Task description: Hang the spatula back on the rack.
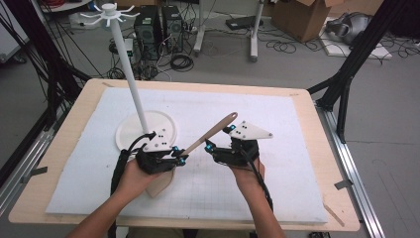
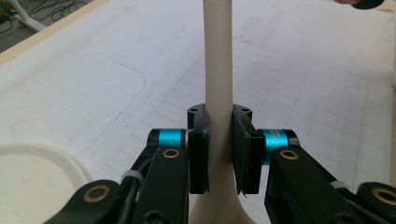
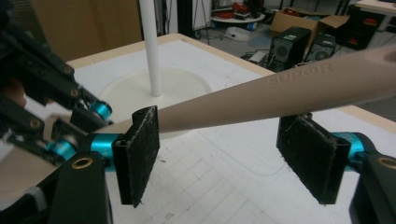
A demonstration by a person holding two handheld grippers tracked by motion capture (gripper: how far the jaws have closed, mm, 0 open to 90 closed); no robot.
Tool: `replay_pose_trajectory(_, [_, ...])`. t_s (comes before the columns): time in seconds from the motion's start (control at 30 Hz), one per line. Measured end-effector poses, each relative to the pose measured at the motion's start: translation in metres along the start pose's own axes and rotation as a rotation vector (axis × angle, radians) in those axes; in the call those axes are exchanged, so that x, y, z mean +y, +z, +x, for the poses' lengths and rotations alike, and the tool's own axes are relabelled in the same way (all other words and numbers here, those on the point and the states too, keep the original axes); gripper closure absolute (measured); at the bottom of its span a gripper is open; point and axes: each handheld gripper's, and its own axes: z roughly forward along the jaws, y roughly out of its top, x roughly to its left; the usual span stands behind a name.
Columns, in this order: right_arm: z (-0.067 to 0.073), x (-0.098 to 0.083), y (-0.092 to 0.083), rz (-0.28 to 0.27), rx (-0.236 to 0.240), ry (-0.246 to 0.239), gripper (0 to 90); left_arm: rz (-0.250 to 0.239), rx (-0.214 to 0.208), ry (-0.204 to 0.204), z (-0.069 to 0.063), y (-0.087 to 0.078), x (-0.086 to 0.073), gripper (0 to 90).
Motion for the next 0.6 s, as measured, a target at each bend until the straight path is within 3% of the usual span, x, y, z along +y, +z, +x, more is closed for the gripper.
replay_pose_trajectory(0.1, [0.003, 0.005, -0.001, -0.027, 0.001, 0.016, 29.3, 0.001, 0.013, -0.005, -0.001, 0.002, 0.000, 77.7])
replay_pose_trajectory(0.37, [0.011, 0.026, 0.002, -0.076, -0.027, -0.003, 30.6, -0.028, 0.055, -0.025, -0.002, 0.000, 0.004, 77.7])
replay_pose_trajectory(0.6, [0.017, 0.042, 0.005, -0.105, -0.036, 0.042, 43.4, -0.053, 0.113, -0.009, -0.007, -0.003, 0.007, 77.7])
